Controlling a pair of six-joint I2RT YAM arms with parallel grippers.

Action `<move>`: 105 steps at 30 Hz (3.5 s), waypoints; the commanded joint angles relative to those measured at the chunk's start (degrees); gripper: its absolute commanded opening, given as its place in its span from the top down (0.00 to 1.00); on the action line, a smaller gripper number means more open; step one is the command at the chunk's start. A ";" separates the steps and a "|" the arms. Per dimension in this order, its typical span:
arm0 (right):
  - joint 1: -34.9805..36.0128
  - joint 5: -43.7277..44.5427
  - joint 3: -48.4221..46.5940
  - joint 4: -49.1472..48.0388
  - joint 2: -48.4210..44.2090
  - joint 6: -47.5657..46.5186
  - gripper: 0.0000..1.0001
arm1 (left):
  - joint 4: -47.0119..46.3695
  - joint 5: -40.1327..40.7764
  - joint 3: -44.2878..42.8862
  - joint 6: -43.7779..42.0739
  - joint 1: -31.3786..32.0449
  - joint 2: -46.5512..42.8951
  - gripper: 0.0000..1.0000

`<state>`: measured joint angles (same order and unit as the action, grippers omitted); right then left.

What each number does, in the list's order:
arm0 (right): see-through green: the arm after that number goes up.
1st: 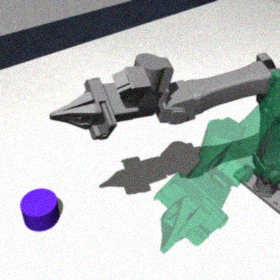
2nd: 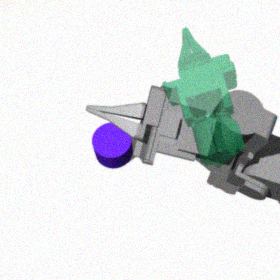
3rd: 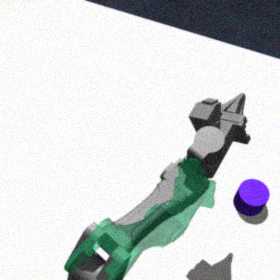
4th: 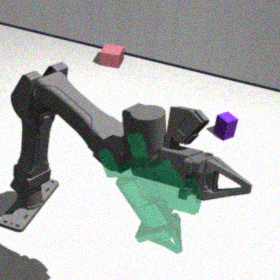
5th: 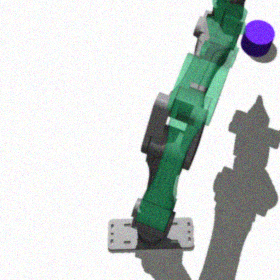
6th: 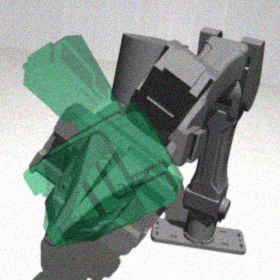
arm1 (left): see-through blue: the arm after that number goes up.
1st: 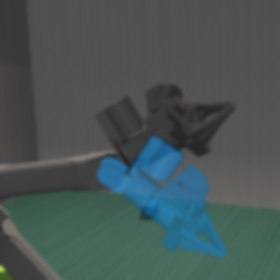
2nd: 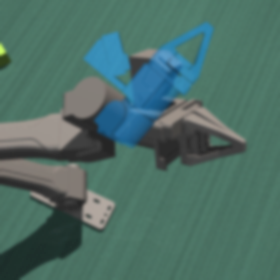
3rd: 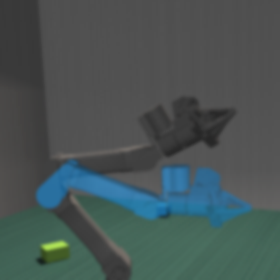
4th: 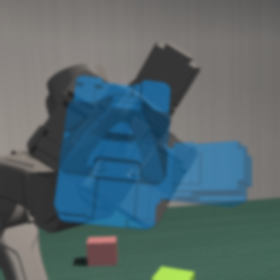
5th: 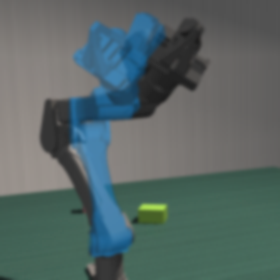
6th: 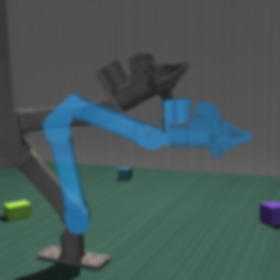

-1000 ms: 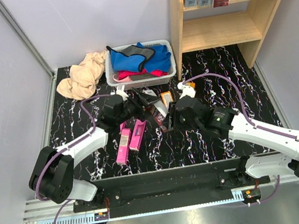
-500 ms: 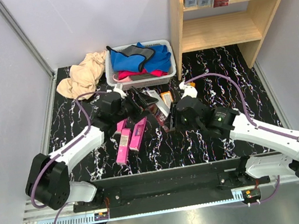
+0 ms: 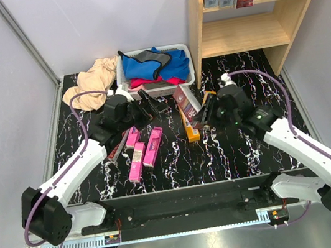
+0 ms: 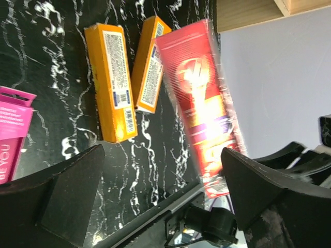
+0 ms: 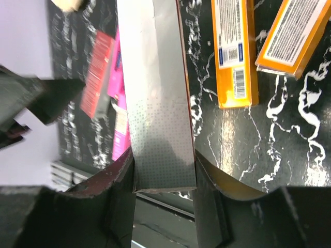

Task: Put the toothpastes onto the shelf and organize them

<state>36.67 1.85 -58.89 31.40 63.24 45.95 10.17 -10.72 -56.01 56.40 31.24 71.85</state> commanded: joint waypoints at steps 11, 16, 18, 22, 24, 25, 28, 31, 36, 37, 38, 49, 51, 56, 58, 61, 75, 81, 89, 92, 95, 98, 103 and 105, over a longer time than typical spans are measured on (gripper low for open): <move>-24.61 -36.37 -1.05 -8.89 -7.96 0.89 0.74 | 3.27 3.16 -2.35 -4.19 -0.31 -1.28 0.01; -34.28 -48.07 0.44 -15.04 -8.66 4.84 0.74 | 3.53 3.07 -2.44 -4.63 -0.31 -1.80 0.01; -34.82 -49.57 0.01 -16.62 -8.31 5.29 0.75 | 3.62 3.25 -2.53 -4.81 -0.31 -1.89 0.01; -34.82 -49.31 -4.63 -16.63 -6.73 5.37 0.75 | 3.80 3.25 -2.53 -5.07 -0.31 -1.63 0.01; -34.73 -48.70 -7.27 -16.28 -5.07 5.29 0.75 | 3.80 2.99 -2.62 -5.16 -0.31 -1.19 0.01; -34.82 -48.69 -10.16 -16.37 -4.36 5.46 0.75 | 3.80 2.99 -2.70 -5.25 -0.31 -1.02 0.01; -34.82 -48.34 -16.75 -16.11 -0.94 5.72 0.75 | 3.80 2.64 -2.61 -5.34 -0.31 -0.66 0.01; -34.82 -47.73 -23.95 -16.02 2.67 5.73 0.75 | 3.80 2.63 -2.53 -5.60 -0.31 -0.58 0.01; -36.22 -46.50 -36.79 -14.61 9.61 6.60 0.75 | 4.15 2.63 -2.53 -6.13 -0.31 -0.40 0.01; -36.40 -46.50 -38.39 -14.52 10.58 7.39 0.76 | 4.15 2.72 -2.61 -6.22 -0.31 -0.31 0.01; -37.45 -46.67 -39.97 -14.44 12.41 7.83 0.76 | 4.24 2.55 -2.44 -6.22 -0.22 -0.31 0.01; -50.63 -50.98 -62.12 -14.00 27.01 16.70 0.76 | 4.33 2.02 -2.18 -6.74 -0.31 0.74 0.01; -53.53 -52.20 -65.54 -13.29 29.91 17.67 0.76 | 4.33 1.84 -2.26 -6.74 -0.31 1.00 0.01; -59.24 -55.63 -70.47 -11.89 36.06 20.49 0.76 | 4.33 1.49 -2.44 -7.01 -0.31 1.36 0.01; -61.27 -56.07 -72.67 -11.62 37.56 21.28 0.76 | 4.15 1.49 -2.18 -7.10 -0.22 1.36 0.01; -62.59 -56.78 -77.23 -8.83 41.25 21.81 0.75 | 3.80 1.41 -1.65 -6.92 -0.31 1.53 0.01; -62.59 -55.37 -88.76 1.91 53.56 18.38 0.75 | 3.71 1.23 -1.38 -6.92 -0.31 2.68 0.01; -60.57 -54.23 -91.22 3.14 56.89 18.56 0.75 | 3.80 1.14 -1.56 -7.09 -0.31 2.76 0.01; -58.46 -52.47 -93.33 3.67 60.07 19.70 0.74 | 4.85 1.75 -1.56 -7.45 -0.22 2.15 0.01; -57.67 -52.03 -93.33 3.76 60.59 19.79 0.73 | 5.29 1.84 -1.74 -7.53 -0.31 1.89 0.01; -56.88 -51.86 -93.16 3.76 61.03 19.96 0.71 | 5.21 1.76 -1.73 -7.45 -0.31 2.06 0.01; -56.88 -51.51 -92.46 3.76 60.95 19.44 0.67 | 5.30 1.76 -1.47 -7.36 -0.22 1.89 0.01; -56.88 -51.42 -90.88 3.85 60.24 18.82 0.54 | 5.47 2.11 -1.21 -7.36 -0.31 1.36 0.01; -56.88 -51.42 -90.70 3.85 59.81 18.73 0.41 | 5.47 2.19 -1.03 -7.36 -0.31 1.36 0.01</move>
<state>-21.37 -49.95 -149.84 35.73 123.20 66.24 17.12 -8.99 -56.38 49.91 31.24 74.43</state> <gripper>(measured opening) 0.482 0.987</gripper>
